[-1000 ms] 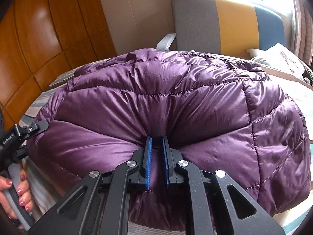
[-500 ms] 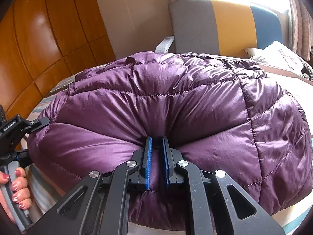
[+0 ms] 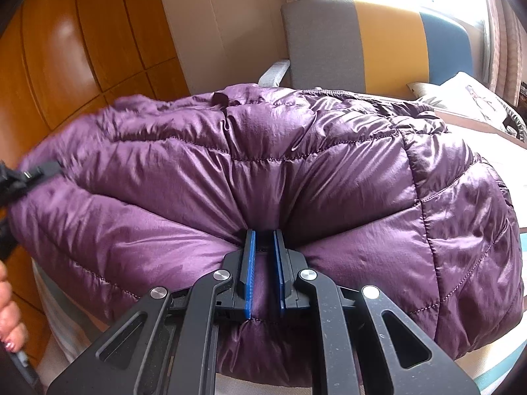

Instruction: Fold large clothes

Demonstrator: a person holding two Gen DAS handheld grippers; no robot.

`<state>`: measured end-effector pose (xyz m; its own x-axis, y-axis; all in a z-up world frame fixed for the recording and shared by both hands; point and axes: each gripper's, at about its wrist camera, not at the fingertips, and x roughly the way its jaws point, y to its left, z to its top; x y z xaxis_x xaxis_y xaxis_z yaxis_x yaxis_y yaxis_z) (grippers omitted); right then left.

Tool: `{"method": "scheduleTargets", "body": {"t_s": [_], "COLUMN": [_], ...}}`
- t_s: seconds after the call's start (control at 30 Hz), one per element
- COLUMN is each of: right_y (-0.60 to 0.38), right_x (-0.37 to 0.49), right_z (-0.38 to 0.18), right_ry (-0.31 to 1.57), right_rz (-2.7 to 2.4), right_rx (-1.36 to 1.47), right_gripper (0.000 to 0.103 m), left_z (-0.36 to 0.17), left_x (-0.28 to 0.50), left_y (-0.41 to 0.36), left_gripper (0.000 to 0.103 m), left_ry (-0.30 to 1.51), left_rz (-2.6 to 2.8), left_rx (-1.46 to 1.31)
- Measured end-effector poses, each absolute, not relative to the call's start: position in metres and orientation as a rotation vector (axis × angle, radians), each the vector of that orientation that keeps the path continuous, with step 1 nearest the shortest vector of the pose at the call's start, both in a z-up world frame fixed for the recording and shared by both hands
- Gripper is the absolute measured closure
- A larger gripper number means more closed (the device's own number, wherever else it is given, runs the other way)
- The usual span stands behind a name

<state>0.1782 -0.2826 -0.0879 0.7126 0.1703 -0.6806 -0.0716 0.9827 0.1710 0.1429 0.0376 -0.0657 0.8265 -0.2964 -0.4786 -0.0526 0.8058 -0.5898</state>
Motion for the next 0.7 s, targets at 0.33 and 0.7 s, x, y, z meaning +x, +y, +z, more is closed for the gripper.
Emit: {"method": "scheduleTargets", "body": {"t_s": [0.33,0.7], "right_y": [-0.309,-0.357], "right_x": [0.161,0.140], "right_z": [-0.064,-0.077], "right_ry": [0.742,0.783], "right_rz": [0.109,-0.019], "right_rx": [0.245,0.268], "right_gripper": [0.092,0.092], "left_z": [-0.018,0.013], "left_x": [0.135,0.121], "left_y": [0.003,-0.044], "left_gripper": [0.083,0.082], "left_ry": [0.493,0.423], "left_rz": [-0.159,-0.158], "left_rx": [-0.427,-0.247]}}
